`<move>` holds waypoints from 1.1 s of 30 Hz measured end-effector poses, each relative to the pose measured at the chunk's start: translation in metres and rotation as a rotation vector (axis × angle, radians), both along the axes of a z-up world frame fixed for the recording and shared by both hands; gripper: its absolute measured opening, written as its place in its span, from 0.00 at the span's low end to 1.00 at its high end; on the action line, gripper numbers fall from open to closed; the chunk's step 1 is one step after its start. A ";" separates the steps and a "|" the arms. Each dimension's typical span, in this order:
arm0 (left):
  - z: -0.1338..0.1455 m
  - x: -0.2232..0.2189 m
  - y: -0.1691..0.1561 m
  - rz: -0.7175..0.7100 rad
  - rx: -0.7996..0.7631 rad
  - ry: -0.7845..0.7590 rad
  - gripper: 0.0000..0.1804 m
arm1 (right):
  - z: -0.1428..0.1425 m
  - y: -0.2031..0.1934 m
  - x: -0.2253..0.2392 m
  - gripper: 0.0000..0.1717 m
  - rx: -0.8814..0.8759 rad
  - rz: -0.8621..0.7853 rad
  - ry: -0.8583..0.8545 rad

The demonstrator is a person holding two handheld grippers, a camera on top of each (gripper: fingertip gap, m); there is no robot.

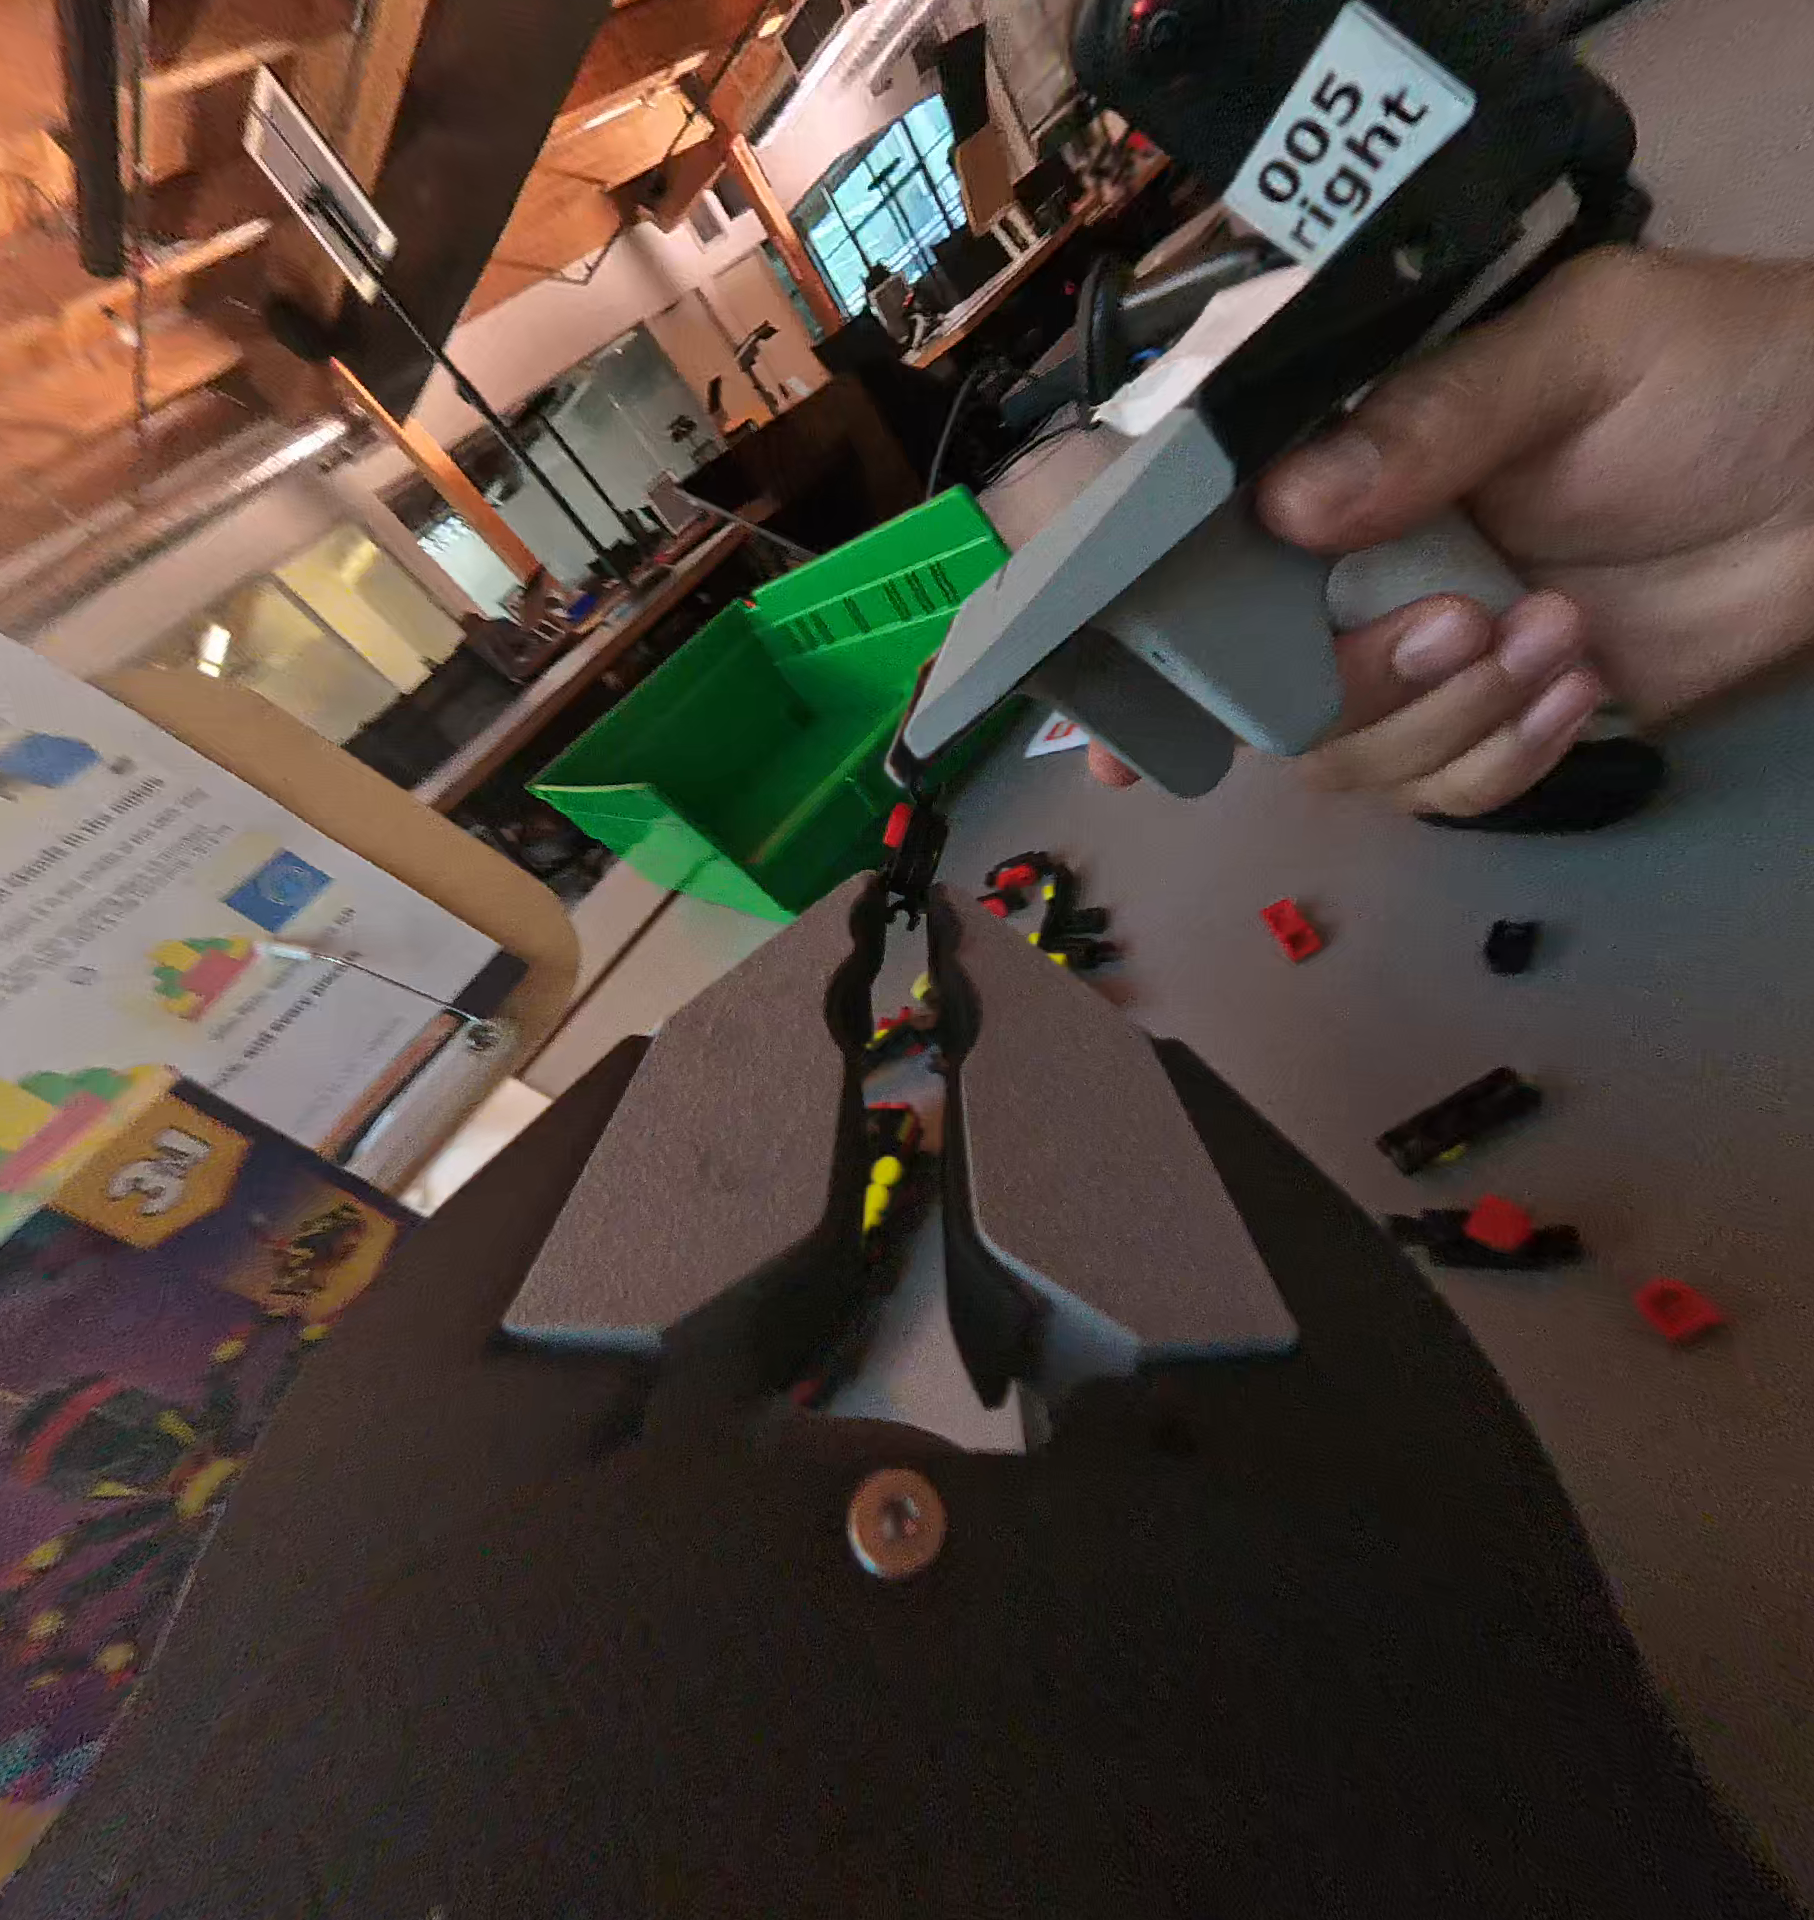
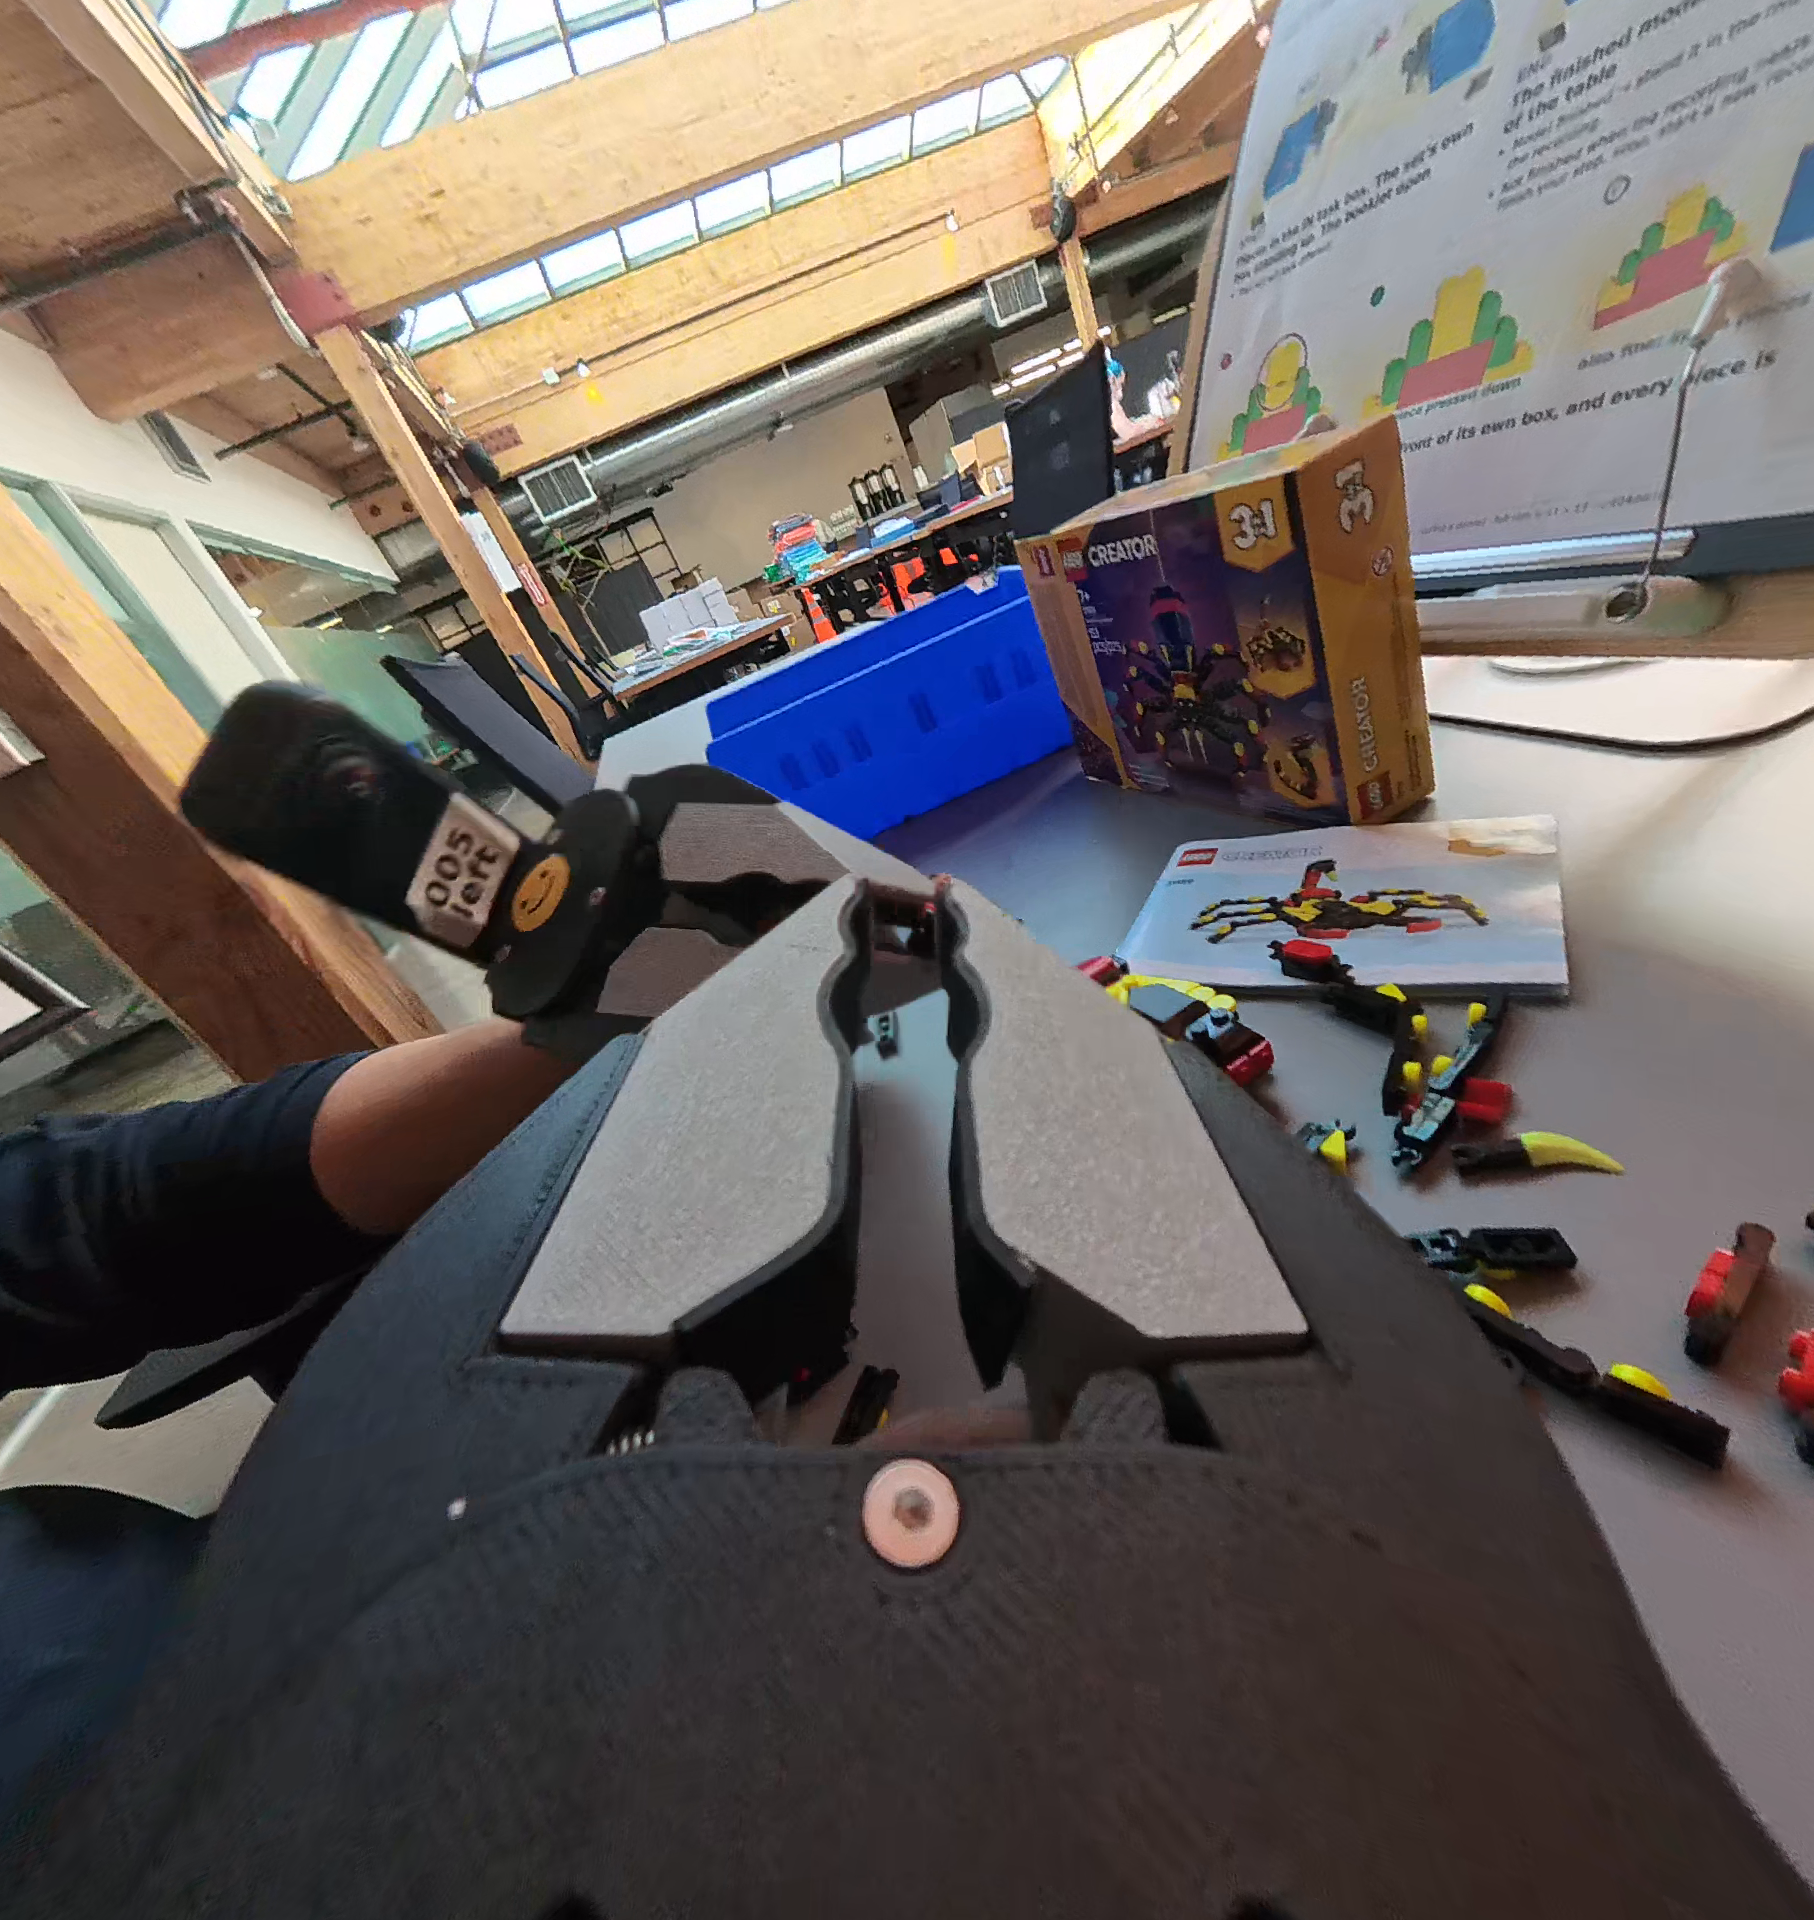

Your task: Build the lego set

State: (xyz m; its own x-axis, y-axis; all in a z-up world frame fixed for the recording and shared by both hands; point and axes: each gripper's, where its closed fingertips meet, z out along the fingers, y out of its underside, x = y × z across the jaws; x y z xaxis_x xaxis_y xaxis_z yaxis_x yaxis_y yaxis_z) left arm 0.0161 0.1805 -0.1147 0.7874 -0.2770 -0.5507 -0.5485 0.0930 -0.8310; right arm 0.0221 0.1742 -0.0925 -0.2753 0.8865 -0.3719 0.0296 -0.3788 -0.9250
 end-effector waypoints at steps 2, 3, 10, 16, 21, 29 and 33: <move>-0.004 0.002 -0.001 -0.064 -0.090 -0.133 0.03 | 0.009 -0.004 0.003 0.05 0.007 0.021 0.050; -0.005 0.003 -0.002 -0.093 -0.116 -0.184 0.03 | 0.014 -0.006 0.006 0.07 0.017 0.028 0.078; 0.011 0.033 -0.039 -0.516 -0.354 -0.574 0.03 | 0.045 -0.039 0.036 0.04 0.223 0.139 0.301; 0.011 0.052 -0.065 -0.754 -0.542 -0.745 0.03 | 0.040 -0.064 0.042 0.07 0.296 0.248 0.313; 0.023 0.052 -0.069 -0.797 -0.500 -0.785 0.03 | 0.028 -0.068 0.033 0.09 0.340 0.240 0.251; 0.035 0.053 -0.079 -0.892 -0.521 -0.869 0.03 | 0.031 -0.072 0.036 0.00 0.340 0.257 0.281; 0.036 0.055 -0.085 -0.930 -0.537 -0.872 0.03 | 0.032 -0.070 0.035 0.07 0.324 0.243 0.282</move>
State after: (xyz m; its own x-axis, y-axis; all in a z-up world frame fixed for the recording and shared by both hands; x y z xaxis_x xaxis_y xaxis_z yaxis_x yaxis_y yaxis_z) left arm 0.0712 0.0958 -0.0785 0.2290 -0.9045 0.3597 0.2485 -0.3030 -0.9200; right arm 0.0569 0.1041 -0.0606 -0.5390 0.8418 0.0313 -0.1872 -0.0835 -0.9788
